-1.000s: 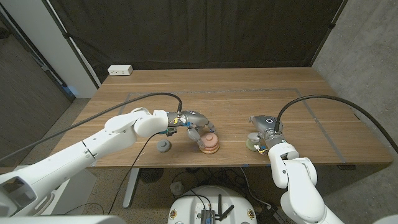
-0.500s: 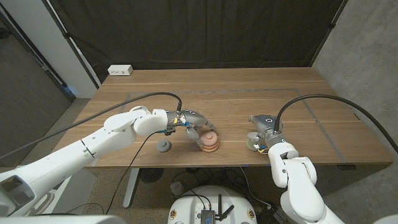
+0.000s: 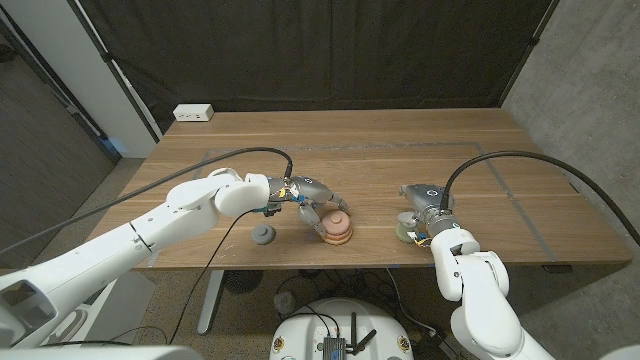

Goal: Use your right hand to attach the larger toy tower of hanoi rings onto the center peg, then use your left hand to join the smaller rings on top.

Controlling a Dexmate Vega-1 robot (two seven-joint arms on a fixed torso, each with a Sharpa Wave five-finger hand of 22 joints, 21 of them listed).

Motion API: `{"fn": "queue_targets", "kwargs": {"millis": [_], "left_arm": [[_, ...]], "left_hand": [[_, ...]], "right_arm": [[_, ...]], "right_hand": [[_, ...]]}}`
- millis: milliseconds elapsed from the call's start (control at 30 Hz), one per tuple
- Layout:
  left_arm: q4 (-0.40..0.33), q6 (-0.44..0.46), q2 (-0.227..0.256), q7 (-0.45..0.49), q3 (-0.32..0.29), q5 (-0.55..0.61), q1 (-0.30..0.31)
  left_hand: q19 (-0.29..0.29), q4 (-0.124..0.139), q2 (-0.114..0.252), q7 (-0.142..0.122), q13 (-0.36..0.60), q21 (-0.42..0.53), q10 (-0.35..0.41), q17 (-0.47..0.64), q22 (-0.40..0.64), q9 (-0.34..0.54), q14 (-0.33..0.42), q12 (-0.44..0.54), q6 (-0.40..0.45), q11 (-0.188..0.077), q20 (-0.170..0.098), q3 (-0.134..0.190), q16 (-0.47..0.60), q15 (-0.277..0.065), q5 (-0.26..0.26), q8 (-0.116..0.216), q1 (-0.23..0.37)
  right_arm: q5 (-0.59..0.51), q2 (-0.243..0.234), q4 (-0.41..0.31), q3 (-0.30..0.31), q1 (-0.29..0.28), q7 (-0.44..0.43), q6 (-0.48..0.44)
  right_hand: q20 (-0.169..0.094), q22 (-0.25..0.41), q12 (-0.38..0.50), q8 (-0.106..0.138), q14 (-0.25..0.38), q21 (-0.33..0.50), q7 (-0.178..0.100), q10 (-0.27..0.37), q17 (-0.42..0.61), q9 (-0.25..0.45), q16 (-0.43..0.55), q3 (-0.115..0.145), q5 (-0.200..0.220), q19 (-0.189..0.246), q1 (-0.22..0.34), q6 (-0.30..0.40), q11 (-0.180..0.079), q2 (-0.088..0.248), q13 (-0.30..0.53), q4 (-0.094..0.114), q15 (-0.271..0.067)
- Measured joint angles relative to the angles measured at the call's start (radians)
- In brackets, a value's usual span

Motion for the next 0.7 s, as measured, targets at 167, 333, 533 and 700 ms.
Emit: {"fn": "queue_targets", "kwargs": {"millis": [167, 333, 533, 700], "left_arm": [[-0.004, 0.005, 0.007, -0.007, -0.006, -0.007, 0.002], [-0.014, 0.013, 0.017, -0.008, -0.018, -0.016, 0.015], [-0.030, 0.013, 0.035, -0.008, -0.040, -0.016, 0.040], [-0.047, 0.050, 0.056, 0.032, -0.066, -0.043, 0.070]], "left_hand": [[0.000, -0.004, 0.003, 0.000, -0.001, 0.000, 0.000, 0.000, 0.000, 0.000, -0.002, 0.002, 0.000, 0.000, 0.000, -0.004, 0.000, 0.002, -0.006, 0.000, -0.005], [0.019, -0.004, 0.003, 0.005, -0.005, 0.004, 0.007, 0.003, 0.003, -0.005, -0.002, 0.016, 0.013, 0.000, 0.001, -0.004, 0.000, 0.002, -0.008, 0.007, -0.013], [0.021, -0.004, 0.003, 0.001, -0.010, 0.009, 0.019, 0.003, 0.003, -0.005, -0.002, 0.020, 0.028, -0.003, 0.002, -0.004, 0.005, 0.002, -0.008, 0.015, -0.013], [0.023, -0.004, 0.003, 0.003, -0.010, 0.009, 0.030, 0.003, 0.003, -0.007, 0.002, 0.024, 0.037, -0.003, 0.000, -0.004, 0.005, -0.002, -0.008, 0.015, -0.013]], "right_arm": [[0.000, 0.000, 0.000, 0.000, 0.001, 0.000, 0.000], [0.000, 0.000, 0.000, 0.000, 0.002, 0.000, 0.000], [0.000, 0.000, 0.000, 0.000, 0.002, 0.002, 0.000], [0.006, 0.000, 0.005, -0.001, 0.013, 0.004, 0.003]], "right_hand": [[0.000, 0.001, 0.000, 0.000, 0.000, 0.000, 0.000, 0.000, 0.000, 0.000, 0.000, 0.000, 0.000, 0.000, 0.000, 0.000, 0.000, 0.000, -0.001, 0.000, 0.000], [0.000, 0.000, 0.000, 0.000, 0.000, 0.000, 0.000, 0.000, 0.005, 0.000, 0.000, 0.000, 0.000, 0.000, 0.000, 0.000, 0.000, 0.000, -0.001, 0.000, 0.000], [0.000, 0.000, -0.005, -0.005, 0.002, 0.000, 0.000, 0.000, 0.002, 0.000, 0.000, 0.000, 0.000, 0.000, 0.000, 0.000, 0.000, 0.000, -0.001, 0.000, 0.002], [0.000, 0.000, -0.005, -0.005, 0.002, 0.000, 0.000, -0.004, 0.000, 0.000, 0.000, 0.000, 0.000, 0.000, 0.000, 0.000, 0.004, 0.000, -0.001, 0.000, 0.002]]}}
